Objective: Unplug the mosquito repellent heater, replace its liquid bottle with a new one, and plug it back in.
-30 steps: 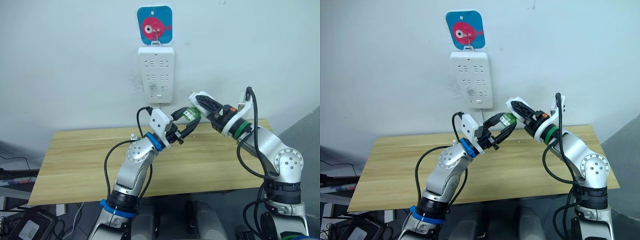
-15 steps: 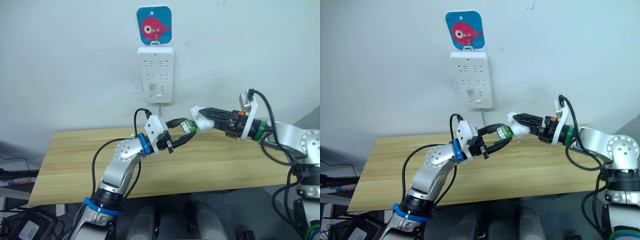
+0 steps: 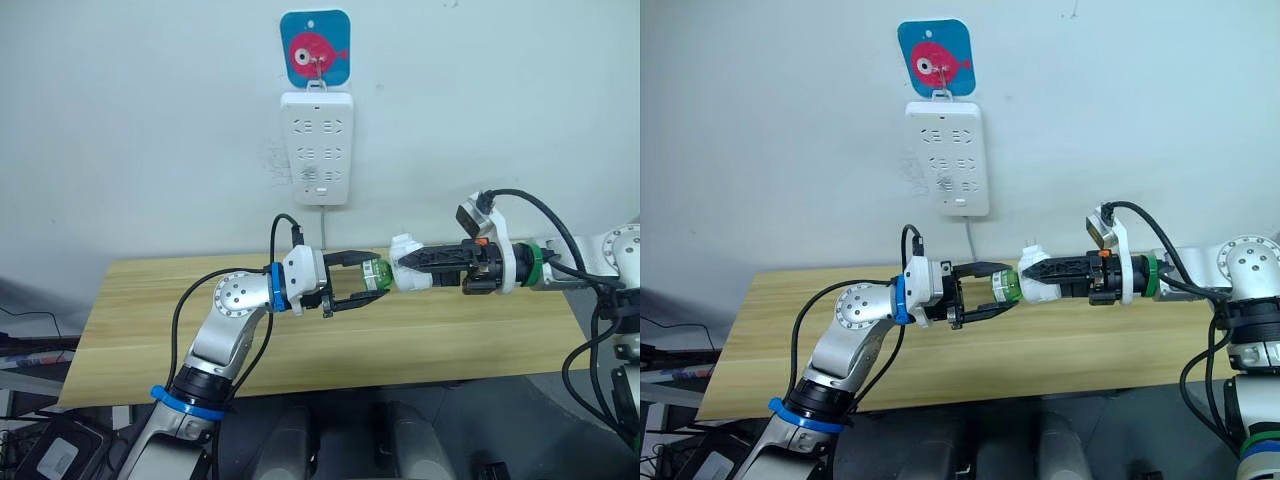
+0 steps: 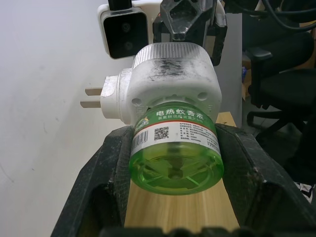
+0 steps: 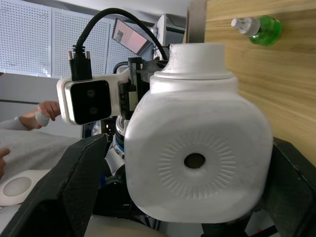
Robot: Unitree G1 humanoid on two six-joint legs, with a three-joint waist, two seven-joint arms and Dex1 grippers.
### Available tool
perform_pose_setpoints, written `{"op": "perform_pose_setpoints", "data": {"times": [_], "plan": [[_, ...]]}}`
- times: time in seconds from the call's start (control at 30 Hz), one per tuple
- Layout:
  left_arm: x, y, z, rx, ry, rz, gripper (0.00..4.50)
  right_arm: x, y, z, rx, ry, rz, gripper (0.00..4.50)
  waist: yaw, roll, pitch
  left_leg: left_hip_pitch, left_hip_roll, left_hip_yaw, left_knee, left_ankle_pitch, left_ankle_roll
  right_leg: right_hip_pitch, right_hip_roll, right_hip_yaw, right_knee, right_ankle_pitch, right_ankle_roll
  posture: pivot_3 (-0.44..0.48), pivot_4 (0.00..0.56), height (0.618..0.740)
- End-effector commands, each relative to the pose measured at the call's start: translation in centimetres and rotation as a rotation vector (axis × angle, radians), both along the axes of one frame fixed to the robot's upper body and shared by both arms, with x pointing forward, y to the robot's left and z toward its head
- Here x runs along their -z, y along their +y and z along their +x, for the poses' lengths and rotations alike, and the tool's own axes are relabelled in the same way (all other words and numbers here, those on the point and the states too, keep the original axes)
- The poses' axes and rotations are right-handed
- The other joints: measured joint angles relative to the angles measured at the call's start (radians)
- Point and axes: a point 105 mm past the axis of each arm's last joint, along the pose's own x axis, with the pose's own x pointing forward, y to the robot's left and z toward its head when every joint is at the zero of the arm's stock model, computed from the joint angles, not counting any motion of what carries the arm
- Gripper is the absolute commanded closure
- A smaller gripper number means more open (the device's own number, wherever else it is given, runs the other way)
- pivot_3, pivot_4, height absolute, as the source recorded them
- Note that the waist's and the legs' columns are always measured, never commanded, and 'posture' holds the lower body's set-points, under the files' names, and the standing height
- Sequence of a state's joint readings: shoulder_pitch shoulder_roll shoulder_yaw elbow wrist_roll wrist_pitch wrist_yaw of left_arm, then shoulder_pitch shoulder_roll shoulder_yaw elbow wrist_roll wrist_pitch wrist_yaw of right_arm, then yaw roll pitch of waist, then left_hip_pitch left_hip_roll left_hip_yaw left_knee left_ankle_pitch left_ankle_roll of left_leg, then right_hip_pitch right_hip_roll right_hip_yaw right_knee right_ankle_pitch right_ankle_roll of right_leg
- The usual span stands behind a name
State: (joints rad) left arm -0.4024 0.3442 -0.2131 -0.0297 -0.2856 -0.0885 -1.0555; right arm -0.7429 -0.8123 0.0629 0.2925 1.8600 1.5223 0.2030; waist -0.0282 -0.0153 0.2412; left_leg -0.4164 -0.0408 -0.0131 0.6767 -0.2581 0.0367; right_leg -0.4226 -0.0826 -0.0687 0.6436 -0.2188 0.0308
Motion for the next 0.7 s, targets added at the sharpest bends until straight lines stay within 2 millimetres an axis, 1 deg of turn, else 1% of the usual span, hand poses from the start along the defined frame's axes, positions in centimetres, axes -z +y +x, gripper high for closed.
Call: {"op": "perform_pose_setpoints", "data": {"times": [0.03,0.1,0.13,0.2,0.27,0.3,0.4,0.43,0.47,0.5,0.53,0.6,0.63,0.67,0.7], "plan": [[-0.8,-0.6,-0.5,0.03,-0.031,-0.017,2.24,-0.8,0.0,0.2,-0.006,-0.033,0.015,0.03,0.0,0.0,0.0,0.0,0.0,0.0,0.0,0.0,0.0,0.0,0.0,0.0,0.0,0.0,0.001,-0.103,0.209,0.74],[-0.7,-0.7,-0.7,0.039,-0.029,-0.015,2.24,-0.7,0.0,0.4,0.006,-0.035,0.017,0.03,0.0,0.0,0.0,0.0,0.0,0.0,0.001,0.0,0.0,0.0,0.0,0.001,-0.001,0.001,0.002,-0.104,0.207,0.74],[-0.7,-0.7,-0.7,0.04,-0.028,-0.016,2.24,-0.8,0.0,0.6,0.018,-0.047,0.015,0.19,0.0,0.0,0.0,0.0,0.0,0.0,0.002,0.0,0.0,0.0,0.0,0.001,-0.001,0.001,0.002,-0.105,0.206,0.74],[-0.7,-0.7,-0.7,0.04,-0.027,-0.017,2.24,-0.9,0.0,0.8,0.031,-0.053,0.022,0.63,0.0,0.0,0.0,0.0,0.0,0.0,0.002,0.0,0.0,0.0,0.0,0.001,0.0,0.001,0.002,-0.105,0.206,0.74],[-0.7,-0.8,-0.6,0.042,-0.027,-0.018,2.24,-1.1,0.0,0.9,0.03,-0.06,0.024,1.33,0.0,0.0,0.0,0.0,0.0,0.001,0.002,0.0,0.0,0.0,0.0,0.001,0.0,0.001,0.002,-0.116,0.21,0.74],[-0.8,-0.8,-0.6,0.043,-0.027,-0.019,2.24,-1.1,0.1,0.7,0.021,-0.061,0.027,1.52,0.0,0.0,0.0,-0.001,0.0,0.0,0.002,0.0,0.0,0.0,0.0,0.001,0.0,0.001,0.002,-0.116,0.211,0.74],[-0.9,-0.9,-0.6,0.049,-0.014,-0.028,2.24,-1.1,0.3,0.3,0.002,-0.073,0.026,1.5,0.0,0.0,0.0,-0.001,0.0,0.0,0.002,0.0,0.0,0.0,0.0,0.001,0.0,0.001,0.002,-0.12,0.212,0.74],[-1.0,-0.9,-0.6,0.058,0.013,-0.037,2.24,-1.0,0.3,0.2,0.003,-0.087,0.015,1.5,0.0,0.0,0.0,-0.001,0.0,0.0,0.002,0.0,0.0,0.0,0.0,0.001,0.0,0.001,0.002,-0.12,0.212,0.74],[-1.1,-0.9,-0.7,0.067,0.052,-0.052,2.24,-0.9,0.3,0.2,0.001,-0.096,0.005,1.5,0.0,0.0,0.0,-0.001,0.0,0.0,0.002,0.0,0.0,0.0,0.0,0.001,0.0,0.001,0.002,-0.121,0.214,0.74],[-1.3,-0.9,-0.5,0.069,0.134,-0.081,2.24,-0.9,0.4,-0.2,-0.016,-0.112,-0.002,1.5,0.0,0.0,0.0,-0.001,0.0,0.0,0.002,0.0,0.0,0.0,0.0,0.001,0.0,0.001,0.002,-0.12,0.213,0.74],[-1.4,-0.8,-0.4,0.085,0.249,-0.102,2.24,-1.0,0.6,-0.6,-0.041,-0.142,-0.016,1.5,0.0,0.0,0.0,-0.001,0.0,0.0,0.002,0.0,0.0,0.0,0.0,0.001,0.0,0.001,0.002,-0.117,0.213,0.74],[-1.7,-0.6,-0.4,0.124,0.423,-0.12,2.24,-1.1,0.9,-1.2,-0.071,-0.189,-0.029,1.5,-0.001,0.0,0.0,-0.001,0.0,0.0,0.002,0.0,0.0,0.0,0.0,0.001,0.0,0.001,0.002,-0.117,0.219,0.74],[-1.7,-0.6,-0.5,0.148,0.493,-0.114,2.24,-1.1,1.0,-1.3,-0.083,-0.207,-0.032,1.5,-0.002,0.0,0.0,-0.001,0.0,0.0,0.002,0.0,0.0,0.0,0.0,0.001,0.0,0.001,0.002,-0.117,0.221,0.74],[-1.9,-0.4,-0.7,0.192,0.615,-0.112,2.24,-1.2,1.1,-1.6,-0.102,-0.225,-0.039,1.5,-0.002,0.0,0.0,-0.001,0.0,-0.001,0.002,0.0,0.0,0.0,0.001,0.0,0.0,0.0,0.004,-0.117,0.222,0.74],[-2.0,-0.3,-1.0,0.227,0.703,-0.106,2.24,-1.2,1.1,-1.7,-0.118,-0.239,-0.045,1.5,-0.003,0.0,0.0,-0.001,0.0,-0.001,0.002,0.0,0.0,0.0,0.001,0.0,0.0,-0.001,0.006,-0.118,0.222,0.74]]}}
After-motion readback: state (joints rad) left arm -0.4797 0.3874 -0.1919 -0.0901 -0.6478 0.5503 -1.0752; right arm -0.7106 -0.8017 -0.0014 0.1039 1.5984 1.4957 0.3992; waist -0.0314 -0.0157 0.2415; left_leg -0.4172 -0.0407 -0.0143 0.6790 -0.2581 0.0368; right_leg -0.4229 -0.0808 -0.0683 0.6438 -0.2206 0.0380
